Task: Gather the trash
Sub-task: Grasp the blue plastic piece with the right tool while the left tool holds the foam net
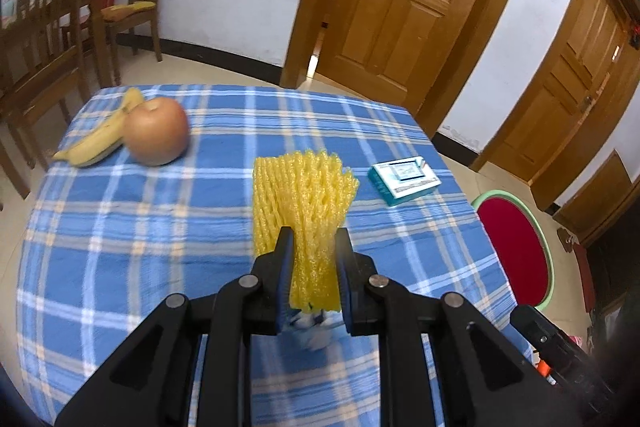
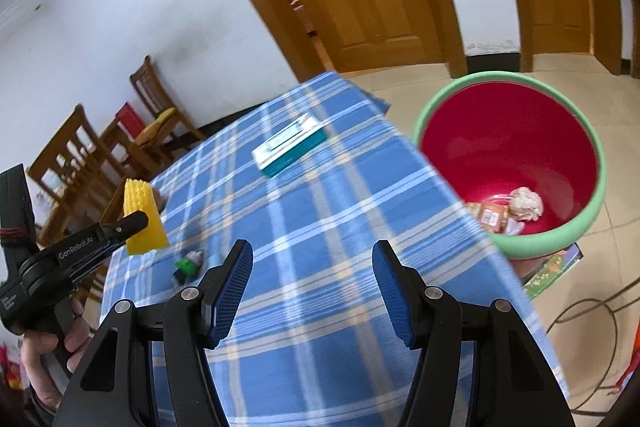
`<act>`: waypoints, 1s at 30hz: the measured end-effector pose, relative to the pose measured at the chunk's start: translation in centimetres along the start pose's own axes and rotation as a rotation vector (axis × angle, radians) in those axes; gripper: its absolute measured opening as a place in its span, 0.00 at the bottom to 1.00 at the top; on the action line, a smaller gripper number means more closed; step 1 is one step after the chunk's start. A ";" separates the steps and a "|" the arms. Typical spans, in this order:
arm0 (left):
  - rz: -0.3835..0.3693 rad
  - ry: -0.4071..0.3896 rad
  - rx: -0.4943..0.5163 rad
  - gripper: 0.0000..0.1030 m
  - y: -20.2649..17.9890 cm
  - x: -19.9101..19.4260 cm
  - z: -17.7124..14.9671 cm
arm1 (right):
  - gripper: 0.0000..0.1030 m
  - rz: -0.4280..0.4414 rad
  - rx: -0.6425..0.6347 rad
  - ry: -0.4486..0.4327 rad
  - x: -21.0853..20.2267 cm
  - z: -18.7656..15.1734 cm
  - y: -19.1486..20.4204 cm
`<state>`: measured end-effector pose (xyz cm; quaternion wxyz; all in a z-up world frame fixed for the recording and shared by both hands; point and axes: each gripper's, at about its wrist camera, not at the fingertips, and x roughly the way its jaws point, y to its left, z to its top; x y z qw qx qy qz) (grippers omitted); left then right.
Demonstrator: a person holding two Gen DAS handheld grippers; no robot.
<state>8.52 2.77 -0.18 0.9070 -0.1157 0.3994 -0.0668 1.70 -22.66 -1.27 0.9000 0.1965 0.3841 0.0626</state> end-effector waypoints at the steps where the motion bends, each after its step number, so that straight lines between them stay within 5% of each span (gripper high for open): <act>1: 0.005 -0.001 -0.007 0.19 0.5 -0.3 -0.2 | 0.62 0.005 -0.005 0.004 0.1 -0.2 0.4; 18: 0.034 -0.010 -0.101 0.19 6.3 -2.2 -3.2 | 0.62 0.048 -0.076 0.103 4.9 -1.7 6.5; 30: 0.013 -0.018 -0.128 0.19 8.4 -2.0 -3.8 | 0.39 0.018 -0.128 0.159 8.9 -2.1 9.6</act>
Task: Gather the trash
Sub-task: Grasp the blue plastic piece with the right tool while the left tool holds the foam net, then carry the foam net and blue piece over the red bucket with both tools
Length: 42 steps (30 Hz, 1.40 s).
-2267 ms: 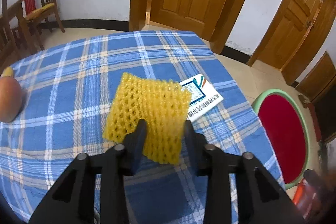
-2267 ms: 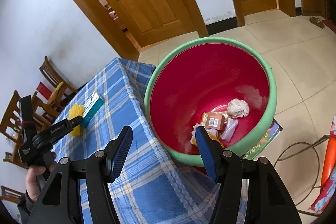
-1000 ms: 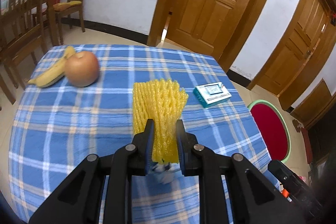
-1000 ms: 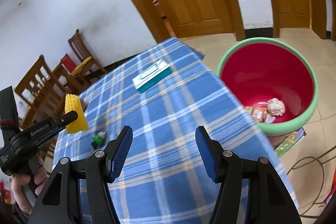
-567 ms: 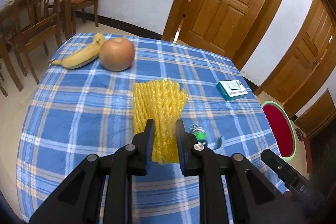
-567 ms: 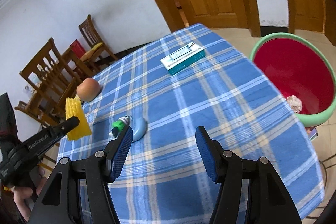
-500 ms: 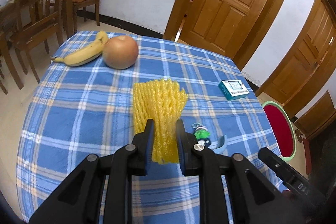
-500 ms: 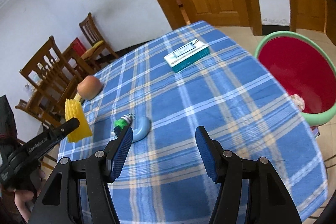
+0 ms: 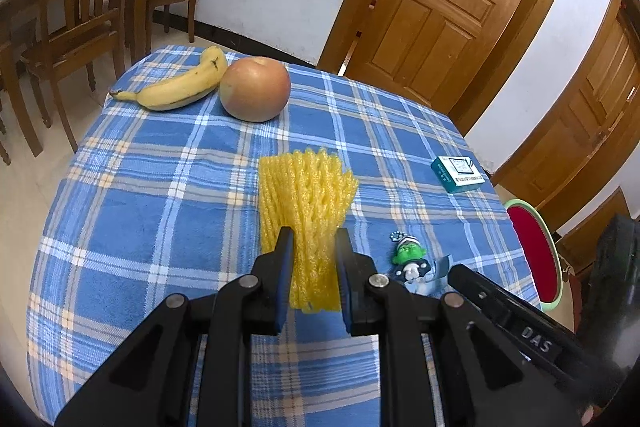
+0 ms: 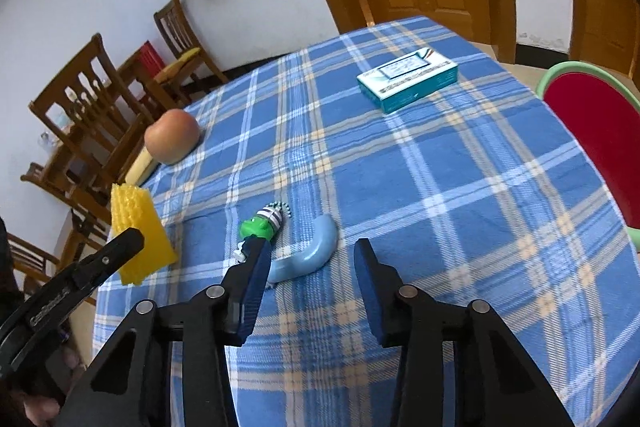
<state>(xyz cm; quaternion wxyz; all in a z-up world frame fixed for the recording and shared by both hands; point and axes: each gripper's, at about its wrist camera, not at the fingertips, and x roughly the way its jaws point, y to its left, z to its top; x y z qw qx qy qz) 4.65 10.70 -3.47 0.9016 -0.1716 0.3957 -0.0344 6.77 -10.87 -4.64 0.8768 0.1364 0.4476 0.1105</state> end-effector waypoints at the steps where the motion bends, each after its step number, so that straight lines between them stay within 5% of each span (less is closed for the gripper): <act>1: -0.004 0.000 -0.004 0.19 0.2 0.0 0.0 | 0.38 -0.002 -0.004 0.002 0.3 0.0 0.2; 11: -0.029 0.002 -0.010 0.19 0.4 0.2 0.0 | 0.27 -0.027 -0.008 0.030 2.3 0.3 1.0; 19: -0.032 0.005 0.000 0.19 -0.2 0.1 -0.1 | 0.06 -0.037 -0.012 0.007 1.7 0.4 0.2; 42: -0.101 0.011 0.091 0.19 -5.6 -1.0 -0.5 | 0.04 -0.033 0.071 -0.184 -6.4 0.7 -4.7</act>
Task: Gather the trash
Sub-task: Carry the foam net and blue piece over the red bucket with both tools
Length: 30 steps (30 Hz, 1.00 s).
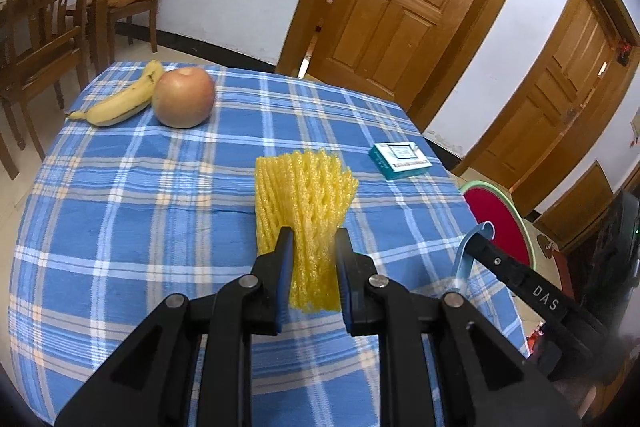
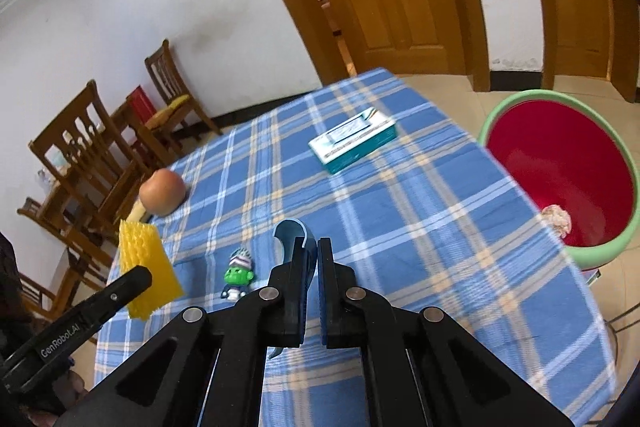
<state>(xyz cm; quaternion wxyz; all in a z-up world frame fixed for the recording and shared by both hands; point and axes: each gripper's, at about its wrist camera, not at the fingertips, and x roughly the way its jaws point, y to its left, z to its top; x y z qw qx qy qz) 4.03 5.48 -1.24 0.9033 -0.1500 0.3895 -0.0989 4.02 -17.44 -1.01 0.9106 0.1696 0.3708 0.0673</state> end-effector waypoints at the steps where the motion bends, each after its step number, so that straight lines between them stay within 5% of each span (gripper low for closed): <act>1: -0.004 0.001 0.004 0.19 -0.2 0.0 0.0 | 0.04 -0.002 0.007 -0.003 -0.2 0.0 -0.4; 30: -0.158 0.055 0.212 0.19 -12.5 3.5 1.0 | 0.04 -0.104 0.216 -0.136 -5.8 1.6 -12.0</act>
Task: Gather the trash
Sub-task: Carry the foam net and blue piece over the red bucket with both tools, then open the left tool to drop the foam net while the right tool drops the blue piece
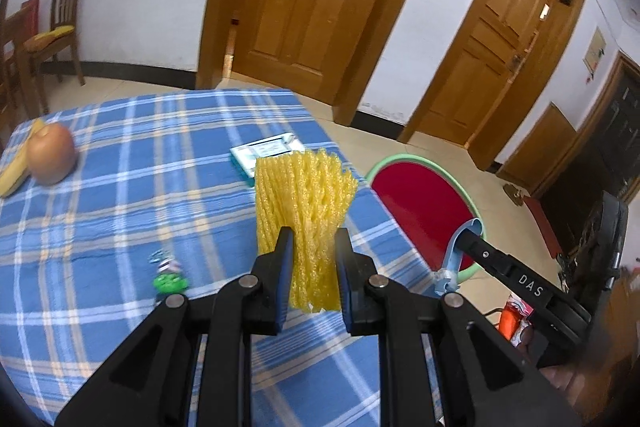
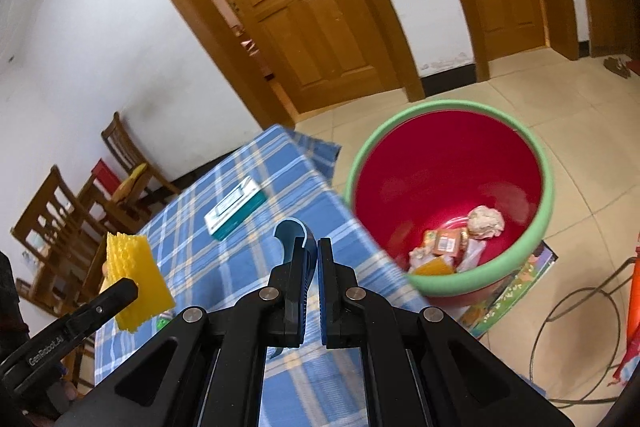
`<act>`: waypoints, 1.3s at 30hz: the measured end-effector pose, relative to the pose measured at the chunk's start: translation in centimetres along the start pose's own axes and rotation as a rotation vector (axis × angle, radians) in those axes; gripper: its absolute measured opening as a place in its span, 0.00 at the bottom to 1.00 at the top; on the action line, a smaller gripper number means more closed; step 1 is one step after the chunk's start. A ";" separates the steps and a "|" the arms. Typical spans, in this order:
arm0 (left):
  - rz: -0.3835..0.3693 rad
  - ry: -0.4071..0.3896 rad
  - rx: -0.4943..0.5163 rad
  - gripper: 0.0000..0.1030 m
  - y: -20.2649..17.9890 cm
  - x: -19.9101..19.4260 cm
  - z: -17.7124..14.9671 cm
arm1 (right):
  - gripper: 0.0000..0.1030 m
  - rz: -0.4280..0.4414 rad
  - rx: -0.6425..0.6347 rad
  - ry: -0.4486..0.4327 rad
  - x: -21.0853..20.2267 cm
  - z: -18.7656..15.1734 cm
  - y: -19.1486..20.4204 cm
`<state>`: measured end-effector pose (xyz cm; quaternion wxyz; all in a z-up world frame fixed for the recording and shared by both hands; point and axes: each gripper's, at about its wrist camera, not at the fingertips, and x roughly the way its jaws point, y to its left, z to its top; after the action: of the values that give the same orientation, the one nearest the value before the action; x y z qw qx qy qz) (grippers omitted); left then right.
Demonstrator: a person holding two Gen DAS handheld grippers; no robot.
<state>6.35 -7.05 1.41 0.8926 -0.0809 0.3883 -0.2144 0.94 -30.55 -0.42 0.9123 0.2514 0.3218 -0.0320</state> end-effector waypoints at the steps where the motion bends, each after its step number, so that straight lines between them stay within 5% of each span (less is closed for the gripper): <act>1: -0.009 0.003 0.007 0.19 -0.5 0.4 0.2 | 0.04 -0.004 0.007 -0.003 -0.1 0.2 -0.4; 33: -0.121 0.159 0.168 0.19 -11.0 11.4 0.3 | 0.08 -0.144 0.180 0.016 2.9 2.8 -12.1; 39: -0.127 0.182 0.182 0.19 -12.0 12.8 0.0 | 0.25 -0.149 0.195 0.015 2.8 2.8 -12.9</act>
<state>10.29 -23.53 -3.31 0.8420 -0.0043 0.4408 -0.3110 1.95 -42.85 -5.89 0.8761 0.3147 0.3417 -0.1292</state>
